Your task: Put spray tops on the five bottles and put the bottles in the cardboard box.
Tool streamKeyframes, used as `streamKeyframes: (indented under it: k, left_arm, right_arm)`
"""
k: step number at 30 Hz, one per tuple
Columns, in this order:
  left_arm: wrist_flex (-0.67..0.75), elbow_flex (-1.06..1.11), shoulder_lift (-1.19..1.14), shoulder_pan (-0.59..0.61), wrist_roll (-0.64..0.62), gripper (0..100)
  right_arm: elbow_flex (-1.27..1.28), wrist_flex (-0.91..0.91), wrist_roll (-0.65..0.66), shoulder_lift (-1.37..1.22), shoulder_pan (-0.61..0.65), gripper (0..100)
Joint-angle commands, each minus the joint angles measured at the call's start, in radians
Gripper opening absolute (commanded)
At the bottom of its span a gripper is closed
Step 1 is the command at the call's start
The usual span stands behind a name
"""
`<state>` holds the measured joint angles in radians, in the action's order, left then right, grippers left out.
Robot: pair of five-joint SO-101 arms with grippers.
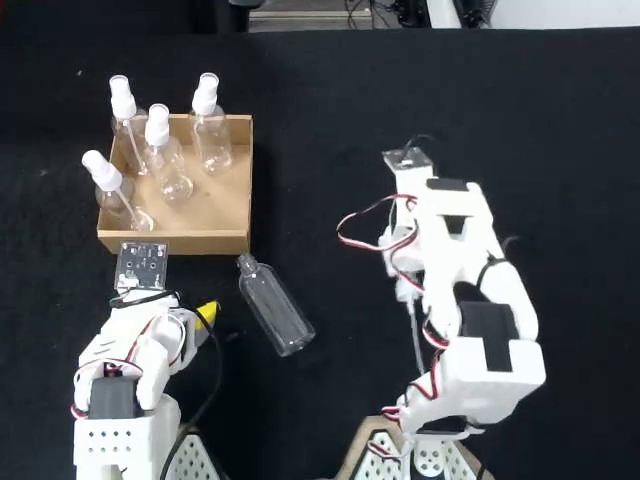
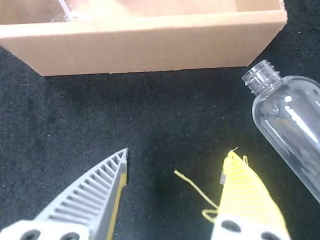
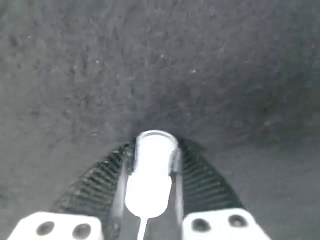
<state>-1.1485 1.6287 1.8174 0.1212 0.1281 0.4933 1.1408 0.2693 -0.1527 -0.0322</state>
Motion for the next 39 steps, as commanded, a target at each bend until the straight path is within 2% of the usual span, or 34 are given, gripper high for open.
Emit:
streamKeyframes:
  k: [1, 13, 16, 21, 27, 34, 39]
  left_arm:
    - [0.02, -0.008, 0.005, -0.012, -0.008, 29]
    - [0.078, -0.151, 0.002, -0.024, -0.002, 29]
    - [0.061, -0.17, 0.0, -0.097, -0.002, 29]
    - [0.014, -0.205, 0.0, -0.254, -0.023, 29]
    - [0.009, -0.269, -0.017, -0.335, -0.072, 29]
    - [0.031, -0.466, -0.304, -0.338, -0.126, 29]
    - [0.077, -0.55, -0.575, -0.341, -0.279, 29]
  right_arm:
    - [-0.036, 0.078, -0.003, 0.165, 0.011, 1.1]
    - [0.008, 0.114, -0.005, 0.766, 0.031, 1.0]
    - [0.016, 0.112, -0.009, 0.858, 0.035, 1.0]
    - [0.05, 0.08, -0.133, 0.905, 0.035, 1.0]
    - [0.165, -0.032, -0.19, 0.906, 0.035, 1.0]
    - [0.255, -0.101, -0.196, 0.909, 0.035, 1.0]
    - [0.286, -0.127, -0.196, 0.912, 0.032, 1.0]
